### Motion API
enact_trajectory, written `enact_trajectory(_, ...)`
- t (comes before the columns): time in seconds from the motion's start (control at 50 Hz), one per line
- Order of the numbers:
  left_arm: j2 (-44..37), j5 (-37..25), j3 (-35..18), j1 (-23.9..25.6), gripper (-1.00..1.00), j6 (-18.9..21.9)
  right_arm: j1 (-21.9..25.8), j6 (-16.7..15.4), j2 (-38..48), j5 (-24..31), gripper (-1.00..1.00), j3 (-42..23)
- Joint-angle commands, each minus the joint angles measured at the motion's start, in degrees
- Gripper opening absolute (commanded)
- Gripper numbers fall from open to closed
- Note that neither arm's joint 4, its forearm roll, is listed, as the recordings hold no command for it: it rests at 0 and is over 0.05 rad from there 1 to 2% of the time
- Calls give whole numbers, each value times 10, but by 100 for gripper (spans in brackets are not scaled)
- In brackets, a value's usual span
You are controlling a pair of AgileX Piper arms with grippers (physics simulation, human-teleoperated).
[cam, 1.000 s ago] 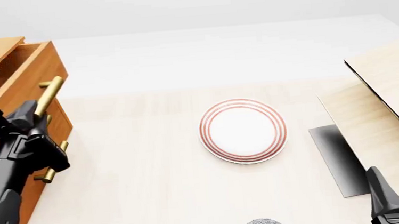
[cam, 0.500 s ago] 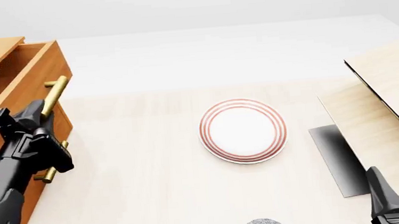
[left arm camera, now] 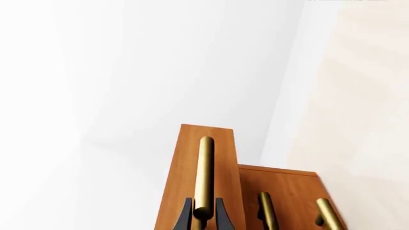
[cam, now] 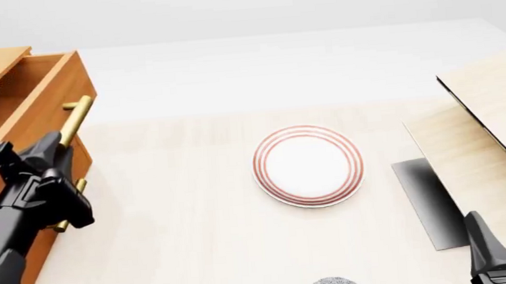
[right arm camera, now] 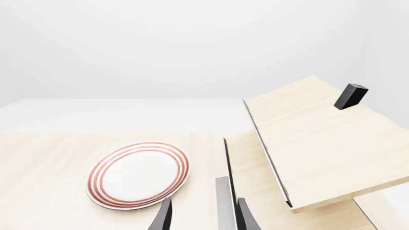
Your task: Open the top drawer of the cabinet and put the bowl in it.
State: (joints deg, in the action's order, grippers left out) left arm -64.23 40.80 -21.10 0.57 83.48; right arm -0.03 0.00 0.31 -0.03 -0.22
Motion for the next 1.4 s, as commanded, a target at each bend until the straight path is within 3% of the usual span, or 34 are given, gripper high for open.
enact_trajectory(0.02,41,-12,52,11,-100,2,0,0,0,0,100,0)
enact_trajectory(0.72,33,35,61,71,-100,14,0,0,0,0,100,0)
enact_trajectory(0.74,37,32,61,74,100,13,0,0,0,0,100,0)
enact_trajectory(0.96,118,-23,65,134,100,9,0,0,0,0,100,0)
enact_trajectory(1.0,118,13,87,140,100,38,0,0,0,0,100,0)
enact_trajectory(1.04,157,-44,67,151,100,13,0,0,0,0,100,0)
enact_trajectory(1.2,236,-89,70,161,100,19,0,0,0,0,100,0)
enact_trajectory(1.3,306,-174,45,169,100,-23,0,0,0,0,100,0)
enact_trajectory(1.4,363,-295,-19,155,100,-98,0,0,0,0,100,0)
